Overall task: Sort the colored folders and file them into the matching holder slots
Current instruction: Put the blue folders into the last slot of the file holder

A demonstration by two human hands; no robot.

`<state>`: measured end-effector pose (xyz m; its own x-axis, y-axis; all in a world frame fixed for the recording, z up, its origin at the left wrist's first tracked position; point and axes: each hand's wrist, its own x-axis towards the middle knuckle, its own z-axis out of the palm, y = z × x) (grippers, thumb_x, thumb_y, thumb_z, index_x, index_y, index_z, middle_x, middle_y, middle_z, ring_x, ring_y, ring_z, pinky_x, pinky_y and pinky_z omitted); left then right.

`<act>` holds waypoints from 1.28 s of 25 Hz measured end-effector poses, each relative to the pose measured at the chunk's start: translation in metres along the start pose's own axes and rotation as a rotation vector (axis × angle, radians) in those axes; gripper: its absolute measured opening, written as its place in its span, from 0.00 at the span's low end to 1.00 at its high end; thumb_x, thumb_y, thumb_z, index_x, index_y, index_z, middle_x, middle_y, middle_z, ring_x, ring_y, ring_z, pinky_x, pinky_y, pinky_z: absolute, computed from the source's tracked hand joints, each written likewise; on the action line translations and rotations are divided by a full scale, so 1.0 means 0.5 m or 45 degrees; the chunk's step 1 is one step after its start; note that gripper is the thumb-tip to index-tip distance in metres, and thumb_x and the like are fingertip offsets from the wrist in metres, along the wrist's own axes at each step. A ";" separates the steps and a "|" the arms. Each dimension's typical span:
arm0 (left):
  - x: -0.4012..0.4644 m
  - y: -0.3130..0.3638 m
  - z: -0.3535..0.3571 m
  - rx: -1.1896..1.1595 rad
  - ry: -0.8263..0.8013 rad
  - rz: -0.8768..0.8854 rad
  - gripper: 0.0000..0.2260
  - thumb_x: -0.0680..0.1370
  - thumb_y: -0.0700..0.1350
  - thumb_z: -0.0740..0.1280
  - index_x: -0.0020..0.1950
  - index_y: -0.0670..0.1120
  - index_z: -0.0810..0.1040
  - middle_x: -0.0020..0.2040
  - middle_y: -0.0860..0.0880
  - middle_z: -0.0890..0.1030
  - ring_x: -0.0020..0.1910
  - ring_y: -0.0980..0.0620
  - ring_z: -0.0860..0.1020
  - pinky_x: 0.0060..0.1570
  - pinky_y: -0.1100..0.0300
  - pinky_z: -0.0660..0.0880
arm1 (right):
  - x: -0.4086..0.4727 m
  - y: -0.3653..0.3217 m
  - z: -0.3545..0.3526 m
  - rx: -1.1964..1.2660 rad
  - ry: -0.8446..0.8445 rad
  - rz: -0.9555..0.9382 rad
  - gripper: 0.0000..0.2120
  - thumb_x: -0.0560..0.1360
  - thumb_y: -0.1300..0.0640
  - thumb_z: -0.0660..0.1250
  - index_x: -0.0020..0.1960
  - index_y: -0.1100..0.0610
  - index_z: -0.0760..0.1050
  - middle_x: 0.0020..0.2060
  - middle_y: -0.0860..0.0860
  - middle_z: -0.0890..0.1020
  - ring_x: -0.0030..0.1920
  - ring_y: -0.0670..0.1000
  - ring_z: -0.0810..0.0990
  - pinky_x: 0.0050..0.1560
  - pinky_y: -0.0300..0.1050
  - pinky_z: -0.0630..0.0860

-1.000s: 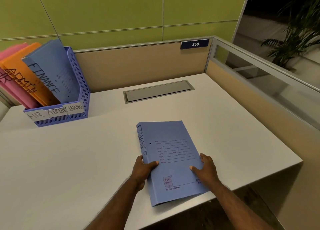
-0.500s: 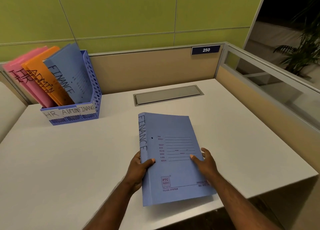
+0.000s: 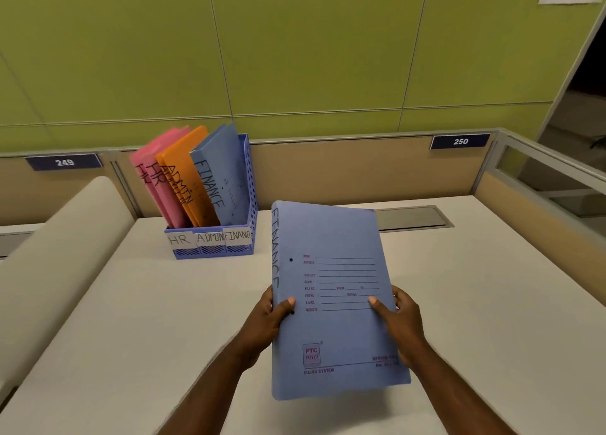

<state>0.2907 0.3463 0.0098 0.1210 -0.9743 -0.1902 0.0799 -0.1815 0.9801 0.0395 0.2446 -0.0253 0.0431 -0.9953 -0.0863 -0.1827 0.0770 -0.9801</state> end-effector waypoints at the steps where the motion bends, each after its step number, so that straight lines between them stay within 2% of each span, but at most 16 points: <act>1: 0.006 0.017 -0.027 0.045 -0.007 0.034 0.20 0.77 0.54 0.66 0.68 0.54 0.69 0.61 0.49 0.81 0.56 0.46 0.83 0.53 0.44 0.81 | 0.006 -0.016 0.026 -0.013 0.013 -0.033 0.16 0.73 0.54 0.73 0.59 0.54 0.75 0.53 0.51 0.83 0.49 0.52 0.83 0.46 0.48 0.82; 4: 0.027 0.058 -0.113 0.136 0.030 0.123 0.18 0.79 0.50 0.63 0.69 0.55 0.67 0.62 0.51 0.80 0.56 0.48 0.82 0.49 0.52 0.82 | 0.028 -0.068 0.107 -0.045 0.032 -0.145 0.17 0.73 0.55 0.72 0.60 0.53 0.74 0.54 0.50 0.82 0.50 0.49 0.82 0.44 0.42 0.80; 7: 0.044 0.088 -0.183 0.213 0.183 0.143 0.17 0.80 0.49 0.64 0.69 0.56 0.68 0.60 0.52 0.80 0.51 0.49 0.83 0.39 0.61 0.82 | 0.046 -0.118 0.182 -0.058 0.045 -0.205 0.19 0.73 0.54 0.72 0.62 0.52 0.72 0.55 0.49 0.80 0.50 0.49 0.81 0.44 0.42 0.80; 11: 0.066 0.126 -0.281 0.198 0.337 0.247 0.14 0.78 0.47 0.68 0.62 0.55 0.73 0.59 0.51 0.81 0.50 0.49 0.83 0.37 0.61 0.82 | 0.076 -0.191 0.281 -0.080 0.030 -0.279 0.21 0.74 0.54 0.71 0.65 0.50 0.70 0.58 0.48 0.78 0.52 0.48 0.79 0.45 0.39 0.77; 14: 0.077 0.161 -0.335 0.173 0.390 0.338 0.13 0.76 0.46 0.69 0.60 0.55 0.74 0.58 0.52 0.82 0.50 0.50 0.84 0.39 0.59 0.82 | 0.109 -0.265 0.335 -0.121 -0.024 -0.354 0.23 0.74 0.55 0.71 0.67 0.52 0.69 0.61 0.49 0.77 0.59 0.52 0.77 0.55 0.47 0.78; 16: 0.082 0.192 -0.358 0.174 0.431 0.424 0.14 0.76 0.45 0.69 0.59 0.56 0.74 0.57 0.55 0.82 0.49 0.51 0.84 0.37 0.61 0.82 | 0.131 -0.324 0.366 -0.177 -0.056 -0.405 0.30 0.73 0.55 0.72 0.71 0.55 0.66 0.65 0.52 0.74 0.64 0.53 0.74 0.64 0.53 0.74; 19: 0.097 0.249 -0.387 0.239 0.574 0.550 0.15 0.74 0.47 0.70 0.59 0.55 0.73 0.54 0.58 0.81 0.47 0.52 0.83 0.34 0.66 0.80 | 0.177 -0.428 0.415 -0.222 -0.127 -0.508 0.36 0.72 0.55 0.74 0.75 0.56 0.61 0.69 0.53 0.70 0.68 0.53 0.70 0.69 0.55 0.69; 21: 0.107 0.285 -0.399 0.304 0.693 0.635 0.17 0.70 0.52 0.70 0.57 0.54 0.73 0.51 0.61 0.81 0.46 0.55 0.83 0.33 0.68 0.80 | 0.211 -0.494 0.446 -0.240 -0.191 -0.571 0.40 0.71 0.55 0.74 0.76 0.57 0.57 0.72 0.53 0.67 0.71 0.53 0.68 0.70 0.55 0.68; 24: 0.124 0.320 -0.402 0.412 0.827 0.773 0.19 0.70 0.53 0.69 0.59 0.52 0.73 0.49 0.66 0.78 0.42 0.61 0.81 0.31 0.72 0.78 | 0.256 -0.583 0.488 -0.259 -0.309 -0.667 0.47 0.68 0.58 0.77 0.78 0.56 0.52 0.75 0.51 0.64 0.73 0.51 0.65 0.72 0.51 0.66; 26: 0.142 0.332 -0.401 0.455 0.933 0.846 0.18 0.72 0.51 0.70 0.61 0.49 0.74 0.50 0.65 0.78 0.43 0.63 0.80 0.33 0.72 0.77 | 0.286 -0.634 0.518 -0.333 -0.360 -0.733 0.51 0.65 0.60 0.78 0.78 0.55 0.50 0.76 0.50 0.62 0.74 0.50 0.62 0.73 0.48 0.64; 29: 0.170 0.337 -0.399 0.464 1.101 0.918 0.18 0.73 0.47 0.72 0.62 0.47 0.75 0.54 0.57 0.80 0.45 0.61 0.80 0.39 0.65 0.79 | 0.328 -0.694 0.564 -0.569 -0.442 -0.831 0.56 0.63 0.61 0.80 0.79 0.57 0.46 0.77 0.51 0.57 0.76 0.51 0.58 0.75 0.44 0.58; 32: 0.185 0.334 -0.387 0.440 1.207 0.961 0.20 0.72 0.52 0.69 0.61 0.47 0.74 0.55 0.55 0.79 0.46 0.57 0.81 0.39 0.72 0.77 | 0.358 -0.728 0.605 -0.702 -0.552 -0.901 0.58 0.62 0.60 0.80 0.79 0.57 0.44 0.78 0.52 0.55 0.77 0.52 0.56 0.75 0.42 0.56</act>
<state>0.5066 0.2518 0.1451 0.6963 -0.3977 0.5975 -0.5635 0.2126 0.7983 0.4111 0.0560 0.2621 0.6534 -0.6859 0.3203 -0.4023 -0.6730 -0.6206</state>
